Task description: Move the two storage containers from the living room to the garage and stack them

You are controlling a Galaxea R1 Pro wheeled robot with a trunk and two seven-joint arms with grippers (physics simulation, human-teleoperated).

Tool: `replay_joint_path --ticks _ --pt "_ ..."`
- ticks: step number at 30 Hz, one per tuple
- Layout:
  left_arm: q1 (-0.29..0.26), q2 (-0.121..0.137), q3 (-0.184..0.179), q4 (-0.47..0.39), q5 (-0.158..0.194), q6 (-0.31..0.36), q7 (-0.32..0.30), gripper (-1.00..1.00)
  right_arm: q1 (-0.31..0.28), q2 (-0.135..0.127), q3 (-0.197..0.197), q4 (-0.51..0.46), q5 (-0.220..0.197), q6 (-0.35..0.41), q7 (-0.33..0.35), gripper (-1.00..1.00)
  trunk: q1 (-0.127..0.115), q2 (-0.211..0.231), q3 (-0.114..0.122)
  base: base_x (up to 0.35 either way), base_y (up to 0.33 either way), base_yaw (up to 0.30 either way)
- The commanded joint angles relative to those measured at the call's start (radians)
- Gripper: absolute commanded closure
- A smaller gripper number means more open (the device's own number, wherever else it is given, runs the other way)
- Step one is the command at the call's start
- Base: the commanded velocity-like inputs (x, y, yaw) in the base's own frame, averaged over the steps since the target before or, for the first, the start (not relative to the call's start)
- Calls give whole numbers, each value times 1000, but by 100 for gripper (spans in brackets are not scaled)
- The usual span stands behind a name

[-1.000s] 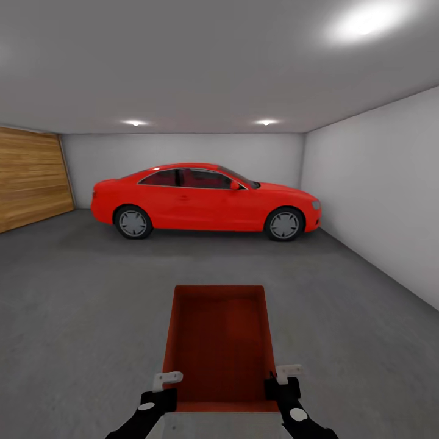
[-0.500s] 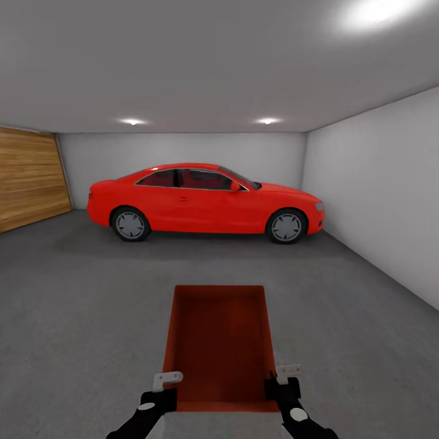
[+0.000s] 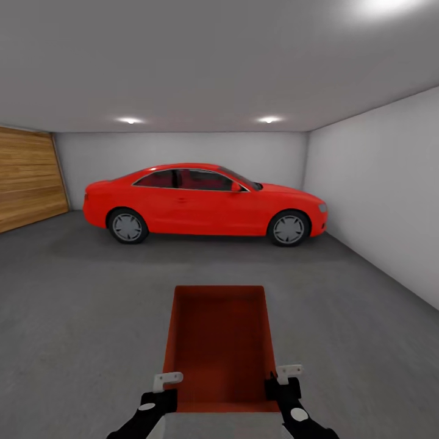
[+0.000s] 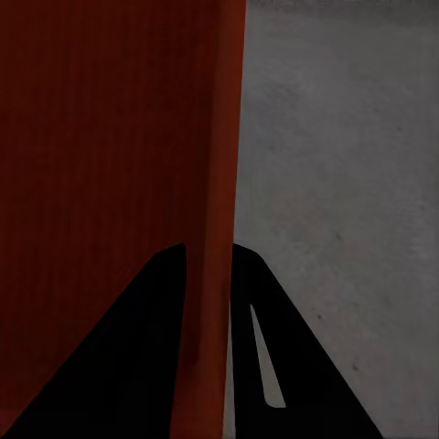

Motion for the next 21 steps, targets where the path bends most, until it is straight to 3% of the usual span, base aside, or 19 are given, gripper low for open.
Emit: replay_joint_path --ticks 1,21 --pt "0 8 12 1 10 4 12 100 -2 -2 -18 -2 -8 -88 -60 100 1 -1 -2 322 0 0" --pt "-1 8 12 1 10 3 13 100 -2 -2 -18 -2 -8 -95 -60 100 1 -1 -2 322 0 0"
